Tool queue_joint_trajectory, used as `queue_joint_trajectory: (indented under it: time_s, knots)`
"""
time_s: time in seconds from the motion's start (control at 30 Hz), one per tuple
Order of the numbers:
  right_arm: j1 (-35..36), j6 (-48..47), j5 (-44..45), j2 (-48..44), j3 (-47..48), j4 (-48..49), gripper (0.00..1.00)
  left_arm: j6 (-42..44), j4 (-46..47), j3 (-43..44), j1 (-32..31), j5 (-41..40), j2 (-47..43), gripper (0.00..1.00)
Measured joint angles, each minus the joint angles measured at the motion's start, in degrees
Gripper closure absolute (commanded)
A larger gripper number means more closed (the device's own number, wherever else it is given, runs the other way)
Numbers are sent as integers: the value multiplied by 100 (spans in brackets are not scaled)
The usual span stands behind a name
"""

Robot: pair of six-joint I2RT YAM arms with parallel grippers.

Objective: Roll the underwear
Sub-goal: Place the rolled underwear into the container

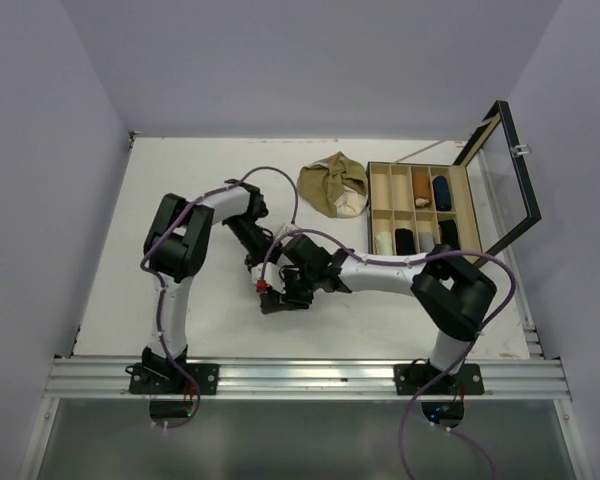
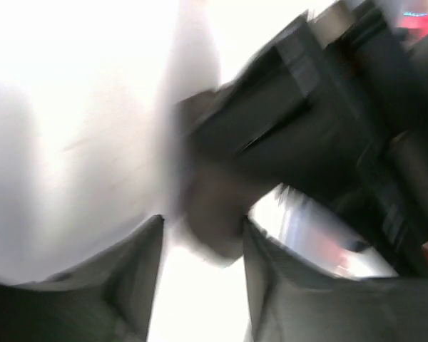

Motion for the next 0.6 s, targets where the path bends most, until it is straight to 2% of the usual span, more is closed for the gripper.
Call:
queue_joint_trajectory:
  time_s: [0.1,0.13,0.17,0.3,0.4,0.5,0.6]
  knots:
    - [-74,33,-87,-352,-114,-282,100,7,424,339,358,-424,-411,34]
    - [-111,52,-136,-507,-151,-389,100,4,570,533,531,-546,-557,27]
    - [-155,83,-190,-656,-170,-468,100,0,651,765,695,-649,-708,0]
    - [-533,330,-393,-1137,-173,-584,100,-48,890,1722,1215,-892,-1445,0]
    - [-1204,614,-507,-1351,-107,-625,100,-181,1102,2164,1403,-944,-2072,0]
    - [-2162,1016,-518,-1482,105,-671,100,-535,1528,2135,1510,-988,-2927,0]
    - [-3189,1528,-302,-1567,527,-654,100,-1351,2352,1443,1532,-1182,-4041,0]
